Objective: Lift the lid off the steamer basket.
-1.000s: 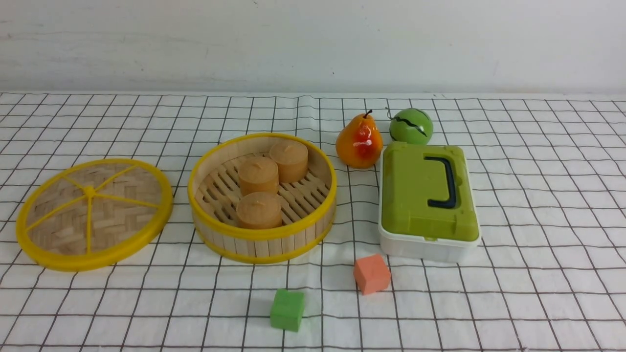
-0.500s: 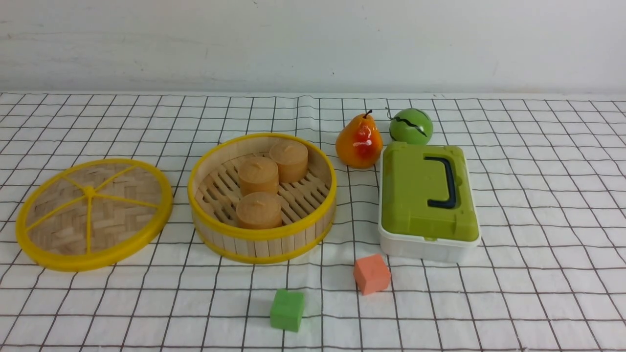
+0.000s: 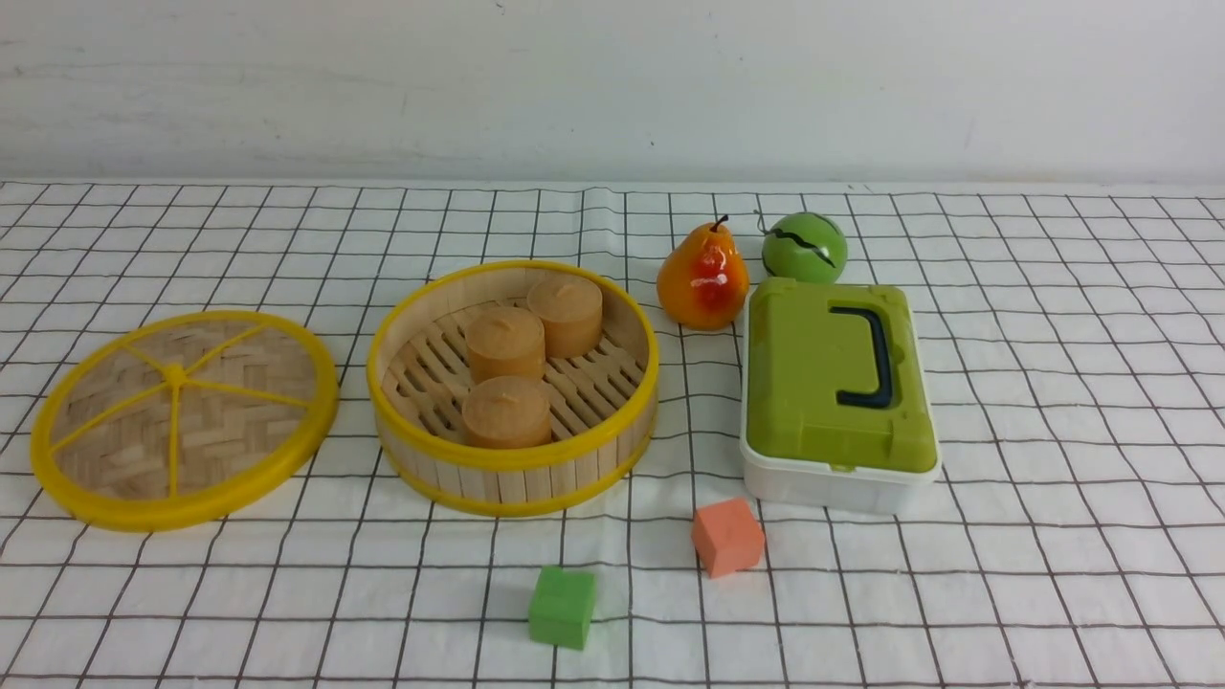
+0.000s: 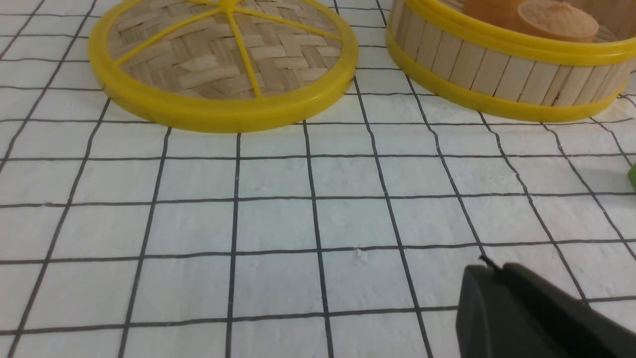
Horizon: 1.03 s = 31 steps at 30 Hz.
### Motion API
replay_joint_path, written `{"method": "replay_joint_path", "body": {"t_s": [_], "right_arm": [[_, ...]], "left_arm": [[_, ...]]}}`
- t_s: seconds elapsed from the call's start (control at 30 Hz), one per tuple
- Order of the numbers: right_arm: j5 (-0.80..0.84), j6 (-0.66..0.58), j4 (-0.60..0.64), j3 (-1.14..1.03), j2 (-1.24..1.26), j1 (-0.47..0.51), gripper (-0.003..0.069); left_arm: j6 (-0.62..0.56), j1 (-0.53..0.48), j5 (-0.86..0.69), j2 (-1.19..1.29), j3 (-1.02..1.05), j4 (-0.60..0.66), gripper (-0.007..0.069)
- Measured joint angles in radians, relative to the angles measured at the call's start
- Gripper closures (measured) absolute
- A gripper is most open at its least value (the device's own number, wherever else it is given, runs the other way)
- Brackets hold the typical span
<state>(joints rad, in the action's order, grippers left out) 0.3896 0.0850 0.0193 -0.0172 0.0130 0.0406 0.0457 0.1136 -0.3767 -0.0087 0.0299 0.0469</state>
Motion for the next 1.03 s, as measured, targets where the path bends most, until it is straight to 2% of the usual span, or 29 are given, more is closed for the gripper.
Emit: {"method": "replay_joint_path", "body": {"t_s": [1.03], "right_arm": [[0.0,0.0,0.0,0.0,0.0,0.0,0.0419]], "left_arm": [[0.0,0.0,0.0,0.0,0.0,0.0,0.0585]]}}
